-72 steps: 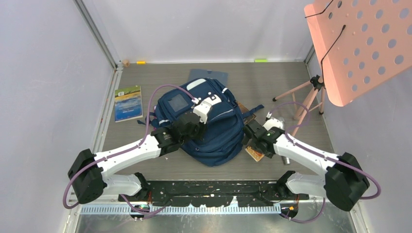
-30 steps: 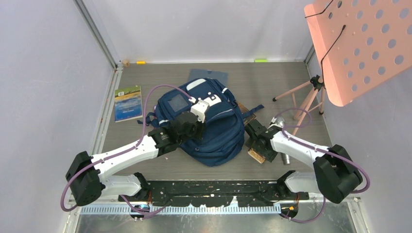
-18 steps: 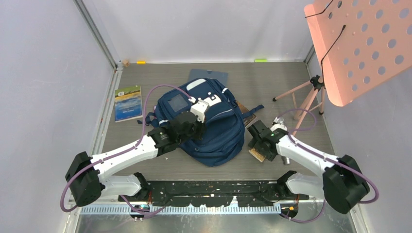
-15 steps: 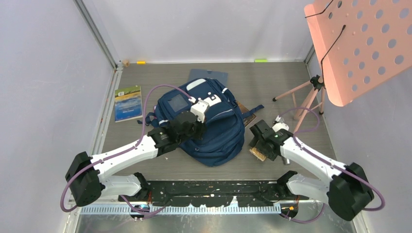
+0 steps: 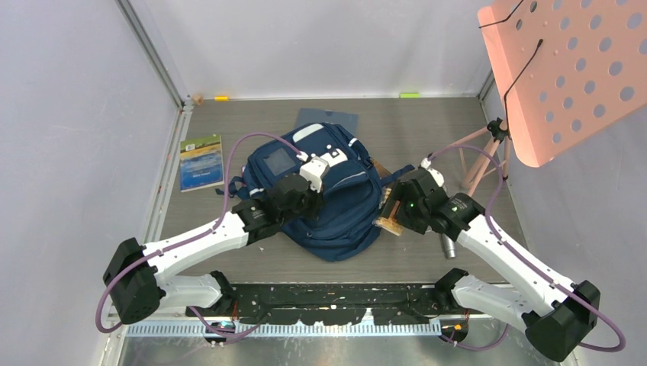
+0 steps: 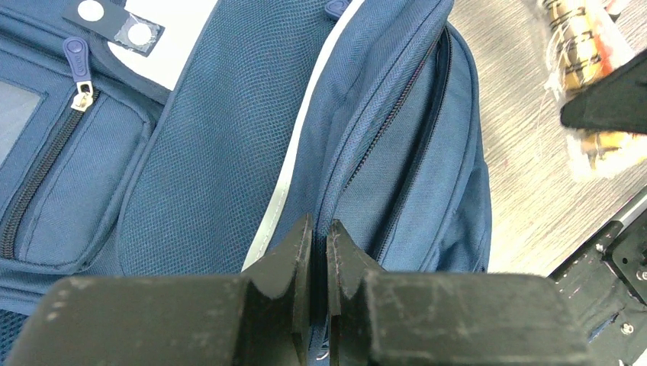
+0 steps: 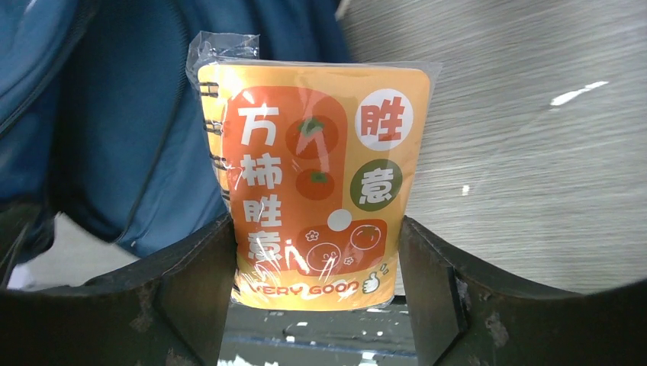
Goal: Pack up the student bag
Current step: Pick up the stationery from the center of the board, then place the stationery in the student bag.
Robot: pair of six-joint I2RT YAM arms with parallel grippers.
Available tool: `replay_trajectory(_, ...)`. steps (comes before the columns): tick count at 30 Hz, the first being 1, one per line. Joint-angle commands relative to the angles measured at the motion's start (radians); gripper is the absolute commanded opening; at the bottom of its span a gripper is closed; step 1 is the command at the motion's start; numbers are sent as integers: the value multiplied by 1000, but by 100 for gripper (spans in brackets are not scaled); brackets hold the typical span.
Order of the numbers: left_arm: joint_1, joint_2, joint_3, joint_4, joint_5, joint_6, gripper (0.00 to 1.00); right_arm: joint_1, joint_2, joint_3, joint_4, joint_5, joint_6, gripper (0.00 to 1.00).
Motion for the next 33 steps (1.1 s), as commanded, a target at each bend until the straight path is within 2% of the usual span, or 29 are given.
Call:
replay_trajectory(1,4,-18,66,55,41,-32,0,65,38,77,93,-121,-50,56)
replay_trajectory(9,7,-12,76,73,77,-50,0,168,224,169,170,-120,-59,56)
replay_trajectory(19,9,-17,61,67,91,-67,0,176,413,281,314,-30,-47,55)
replay_trajectory(29,9,-22,53,59,68,-90,0,210,506,283,443,53,-16,82)
replay_trajectory(30,9,-22,52,58,66,-91,0,219,504,282,443,60,-18,92)
replay_trajectory(33,10,-21,50,58,63,-93,0,232,491,277,411,87,-27,97)
